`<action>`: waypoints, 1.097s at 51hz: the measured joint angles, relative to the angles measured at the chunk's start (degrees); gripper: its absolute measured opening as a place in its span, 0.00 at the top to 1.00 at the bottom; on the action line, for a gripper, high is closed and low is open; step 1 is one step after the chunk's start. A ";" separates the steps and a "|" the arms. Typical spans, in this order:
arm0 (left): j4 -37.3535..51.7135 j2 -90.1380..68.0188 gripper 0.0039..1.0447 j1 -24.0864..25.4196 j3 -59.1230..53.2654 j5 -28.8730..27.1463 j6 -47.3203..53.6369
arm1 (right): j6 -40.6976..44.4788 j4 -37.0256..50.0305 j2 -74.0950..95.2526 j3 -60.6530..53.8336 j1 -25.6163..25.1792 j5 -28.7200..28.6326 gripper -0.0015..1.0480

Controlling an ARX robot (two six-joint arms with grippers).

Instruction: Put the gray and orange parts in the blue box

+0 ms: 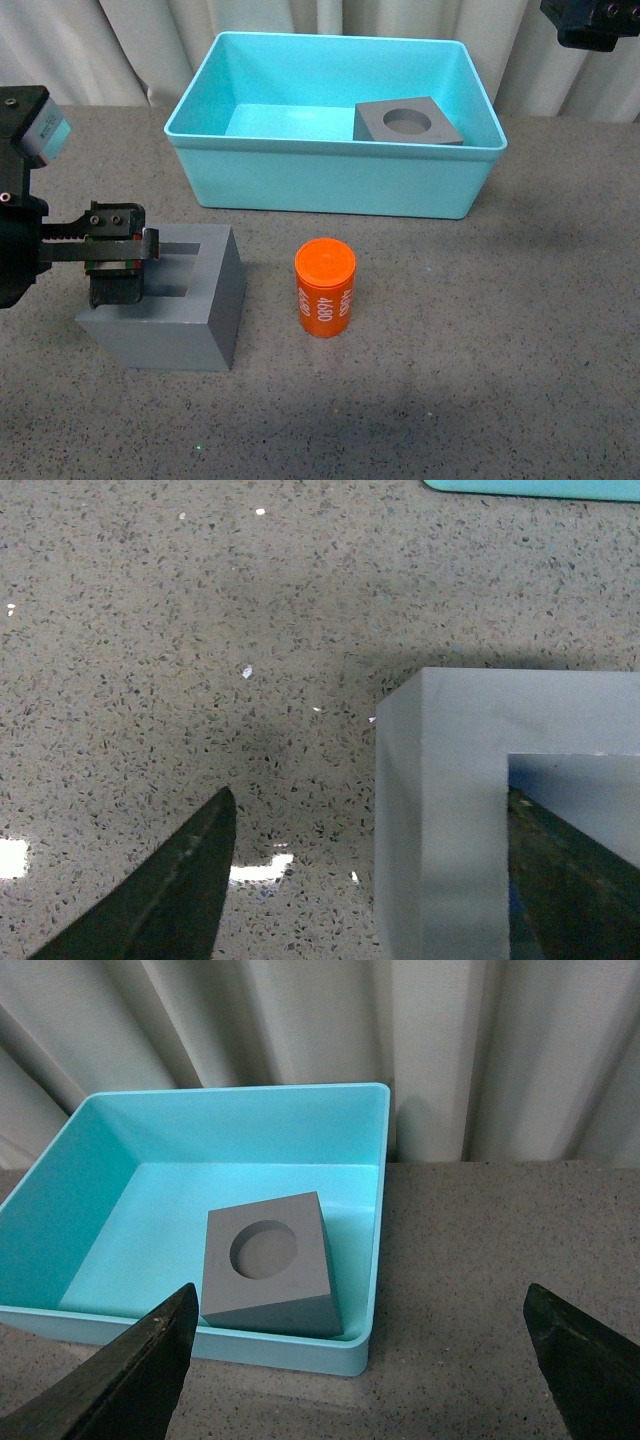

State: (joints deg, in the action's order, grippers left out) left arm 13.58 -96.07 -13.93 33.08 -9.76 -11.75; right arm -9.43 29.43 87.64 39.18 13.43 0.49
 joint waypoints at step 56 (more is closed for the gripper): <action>4.24 -7.28 0.83 -1.64 27.82 -1.64 -4.90 | -0.02 0.00 0.00 0.00 0.00 0.04 0.09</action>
State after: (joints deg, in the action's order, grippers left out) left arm 17.82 -103.35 -15.57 60.90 -11.40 -16.64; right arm -9.45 29.43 87.64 39.18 13.43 0.54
